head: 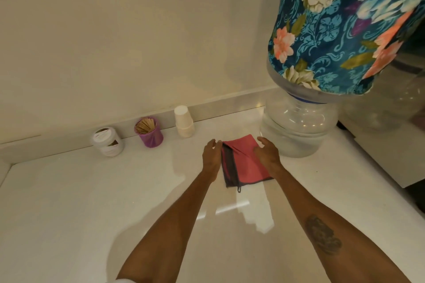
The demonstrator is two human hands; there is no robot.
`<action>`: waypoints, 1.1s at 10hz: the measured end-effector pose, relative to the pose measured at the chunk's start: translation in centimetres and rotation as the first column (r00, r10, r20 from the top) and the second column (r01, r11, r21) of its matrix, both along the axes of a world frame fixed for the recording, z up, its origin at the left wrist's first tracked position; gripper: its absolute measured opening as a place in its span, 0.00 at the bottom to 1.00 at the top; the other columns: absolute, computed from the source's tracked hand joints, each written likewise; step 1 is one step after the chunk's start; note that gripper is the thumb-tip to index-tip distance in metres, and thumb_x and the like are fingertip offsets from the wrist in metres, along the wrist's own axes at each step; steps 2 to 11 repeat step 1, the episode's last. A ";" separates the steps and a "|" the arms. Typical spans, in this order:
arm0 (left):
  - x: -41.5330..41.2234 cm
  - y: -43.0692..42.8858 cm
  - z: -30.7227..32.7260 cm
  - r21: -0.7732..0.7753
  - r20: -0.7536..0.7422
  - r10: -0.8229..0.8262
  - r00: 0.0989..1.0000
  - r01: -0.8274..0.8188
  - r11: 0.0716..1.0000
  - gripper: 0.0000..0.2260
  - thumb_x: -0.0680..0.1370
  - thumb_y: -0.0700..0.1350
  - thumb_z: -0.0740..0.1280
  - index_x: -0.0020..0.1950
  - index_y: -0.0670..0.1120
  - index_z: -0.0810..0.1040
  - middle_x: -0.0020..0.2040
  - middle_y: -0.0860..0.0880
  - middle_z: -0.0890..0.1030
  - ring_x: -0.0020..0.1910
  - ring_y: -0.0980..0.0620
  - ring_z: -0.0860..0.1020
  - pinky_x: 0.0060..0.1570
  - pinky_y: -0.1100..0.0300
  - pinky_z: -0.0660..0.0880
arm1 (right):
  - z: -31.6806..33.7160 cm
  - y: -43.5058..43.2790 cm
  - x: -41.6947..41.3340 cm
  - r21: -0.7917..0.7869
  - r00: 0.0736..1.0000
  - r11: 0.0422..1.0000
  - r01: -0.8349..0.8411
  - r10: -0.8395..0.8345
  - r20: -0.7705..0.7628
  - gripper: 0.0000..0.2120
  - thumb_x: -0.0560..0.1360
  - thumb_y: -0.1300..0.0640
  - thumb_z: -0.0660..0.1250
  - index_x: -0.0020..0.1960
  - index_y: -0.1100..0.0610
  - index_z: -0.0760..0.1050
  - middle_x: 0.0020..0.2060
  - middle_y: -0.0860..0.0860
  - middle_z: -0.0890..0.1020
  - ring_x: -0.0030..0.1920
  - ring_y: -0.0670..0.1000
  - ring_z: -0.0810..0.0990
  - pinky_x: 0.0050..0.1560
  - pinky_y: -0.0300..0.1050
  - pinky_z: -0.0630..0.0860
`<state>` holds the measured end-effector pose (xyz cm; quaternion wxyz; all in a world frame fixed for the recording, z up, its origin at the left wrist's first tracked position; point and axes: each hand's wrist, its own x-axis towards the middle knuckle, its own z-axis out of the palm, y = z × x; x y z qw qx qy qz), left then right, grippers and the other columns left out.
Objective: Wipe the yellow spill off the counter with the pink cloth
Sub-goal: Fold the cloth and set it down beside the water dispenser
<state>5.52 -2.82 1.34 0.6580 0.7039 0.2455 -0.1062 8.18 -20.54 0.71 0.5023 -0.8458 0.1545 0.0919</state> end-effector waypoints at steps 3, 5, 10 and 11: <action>-0.5 1.1 0.0 0.212 0.078 -0.032 0.996 0.015 0.977 0.22 0.83 0.52 0.58 0.76 0.44 0.68 0.76 0.45 0.68 0.74 0.44 0.68 0.73 0.51 0.64 | -0.2 1.8 -0.7 -0.083 0.997 0.996 -0.037 0.043 0.066 0.18 0.78 0.62 0.60 0.67 0.60 0.75 0.60 0.57 0.80 0.60 0.61 0.79 0.54 0.50 0.75; -0.5 1.1 0.0 0.212 0.078 -0.032 0.996 0.015 0.977 0.22 0.83 0.52 0.58 0.76 0.44 0.68 0.76 0.45 0.68 0.74 0.44 0.68 0.73 0.51 0.64 | -0.2 1.8 -0.7 -0.083 0.997 0.996 -0.037 0.043 0.066 0.18 0.78 0.62 0.60 0.67 0.60 0.75 0.60 0.57 0.80 0.60 0.61 0.79 0.54 0.50 0.75; -0.5 1.1 0.0 0.212 0.078 -0.032 0.996 0.015 0.977 0.22 0.83 0.52 0.58 0.76 0.44 0.68 0.76 0.45 0.68 0.74 0.44 0.68 0.73 0.51 0.64 | -0.2 1.8 -0.7 -0.083 0.997 0.996 -0.037 0.043 0.066 0.18 0.78 0.62 0.60 0.67 0.60 0.75 0.60 0.57 0.80 0.60 0.61 0.79 0.54 0.50 0.75; -0.5 1.1 0.0 0.212 0.078 -0.032 0.996 0.015 0.977 0.22 0.83 0.52 0.58 0.76 0.44 0.68 0.76 0.45 0.68 0.74 0.44 0.68 0.73 0.51 0.64 | -0.2 1.8 -0.7 -0.083 0.997 0.996 -0.037 0.043 0.066 0.18 0.78 0.62 0.60 0.67 0.60 0.75 0.60 0.57 0.80 0.60 0.61 0.79 0.54 0.50 0.75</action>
